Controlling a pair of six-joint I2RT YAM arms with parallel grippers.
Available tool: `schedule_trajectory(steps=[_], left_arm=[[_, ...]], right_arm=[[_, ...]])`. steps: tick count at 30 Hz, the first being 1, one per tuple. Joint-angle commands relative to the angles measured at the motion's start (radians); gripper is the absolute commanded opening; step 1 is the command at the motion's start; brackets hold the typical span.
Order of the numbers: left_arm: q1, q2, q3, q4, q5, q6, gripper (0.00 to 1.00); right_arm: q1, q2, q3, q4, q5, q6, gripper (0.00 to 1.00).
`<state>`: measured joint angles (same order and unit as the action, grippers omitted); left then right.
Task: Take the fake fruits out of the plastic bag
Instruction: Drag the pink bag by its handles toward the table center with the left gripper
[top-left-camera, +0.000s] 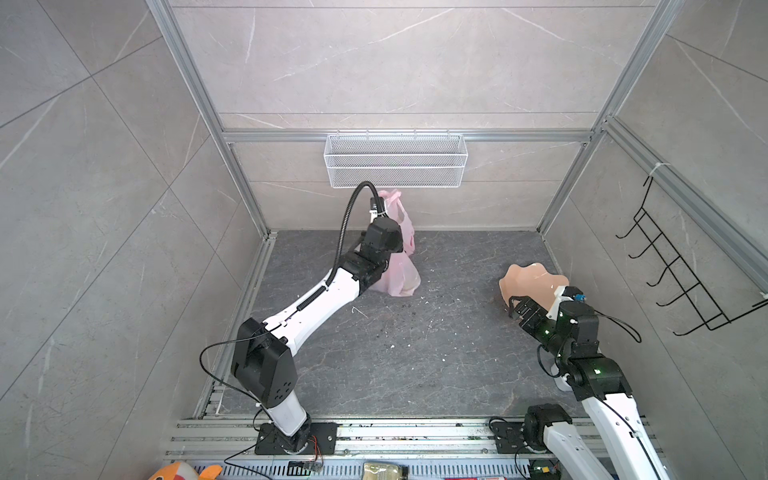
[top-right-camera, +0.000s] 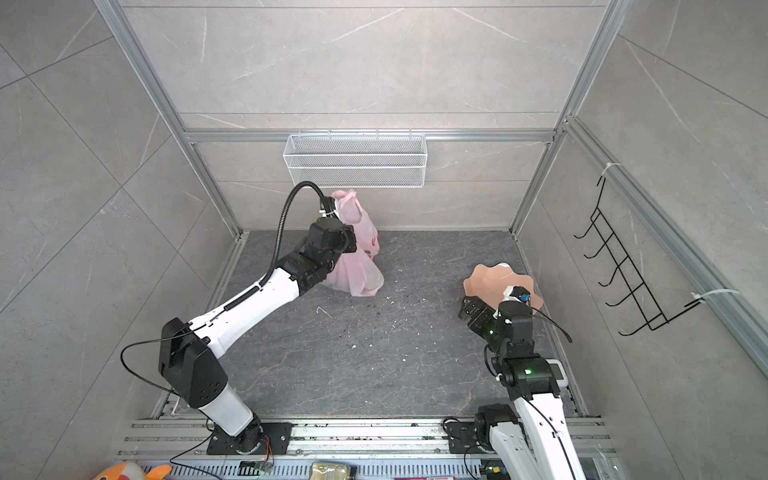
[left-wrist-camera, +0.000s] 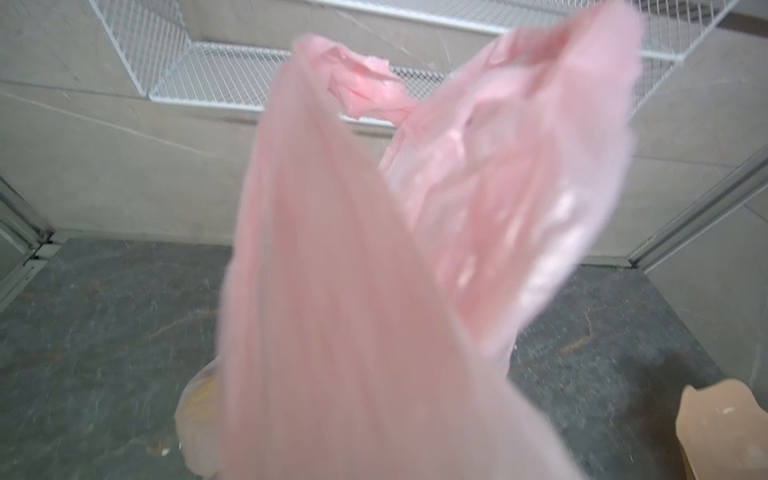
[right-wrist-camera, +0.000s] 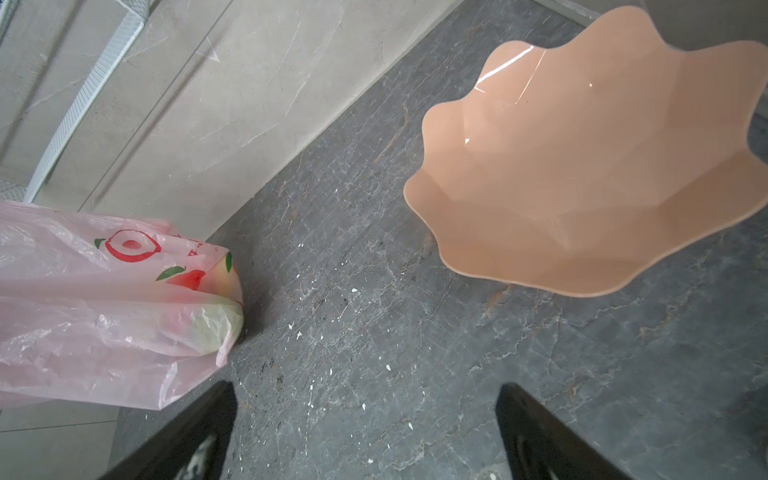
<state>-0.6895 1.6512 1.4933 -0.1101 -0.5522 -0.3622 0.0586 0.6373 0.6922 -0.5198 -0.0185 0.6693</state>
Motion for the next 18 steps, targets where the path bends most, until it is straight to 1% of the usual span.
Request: schedule_trajectory(steps=[1,2,4,5,6,8,10,12,15,16,18], left_arm=[[-0.055,-0.086,-0.024,0.088,-0.194,-0.071,0.0],[-0.072,-0.087,-0.035,0.087,-0.194,-0.077,0.0],[-0.096,-0.092,-0.072,0.084,-0.168,-0.133,0.0],[-0.098,-0.1,-0.107,0.093,-0.11,-0.197,0.02],[-0.099,-0.107,-0.149,0.122,-0.031,-0.251,0.06],[-0.098,-0.114,-0.208,0.186,0.114,-0.286,0.15],[-0.098,-0.117,-0.212,0.173,0.217,-0.313,0.25],[-0.099,-0.125,-0.192,0.123,0.284,-0.307,0.37],[-0.099,-0.157,-0.176,0.069,0.354,-0.251,0.5],[-0.099,-0.173,-0.18,0.053,0.37,-0.235,0.55],[-0.099,-0.221,-0.203,0.034,0.394,-0.192,0.62]], right_arm=[[0.005,0.008,0.006,0.036,-0.033,-0.005,1.0],[0.004,0.013,0.003,0.042,-0.04,-0.004,1.0],[0.004,0.029,0.002,0.054,-0.056,0.001,1.0],[0.004,0.037,0.001,0.062,-0.064,0.003,1.0],[0.004,0.044,0.001,0.069,-0.077,0.005,1.0],[0.004,0.054,0.003,0.087,-0.108,0.0,1.0],[0.004,0.058,0.006,0.103,-0.142,-0.009,1.0],[0.005,0.059,0.01,0.111,-0.162,-0.018,1.0],[0.017,0.067,0.029,0.106,-0.187,-0.035,1.0],[0.029,0.069,0.035,0.103,-0.183,-0.041,1.0],[0.078,0.074,0.059,0.085,-0.142,-0.058,1.0]])
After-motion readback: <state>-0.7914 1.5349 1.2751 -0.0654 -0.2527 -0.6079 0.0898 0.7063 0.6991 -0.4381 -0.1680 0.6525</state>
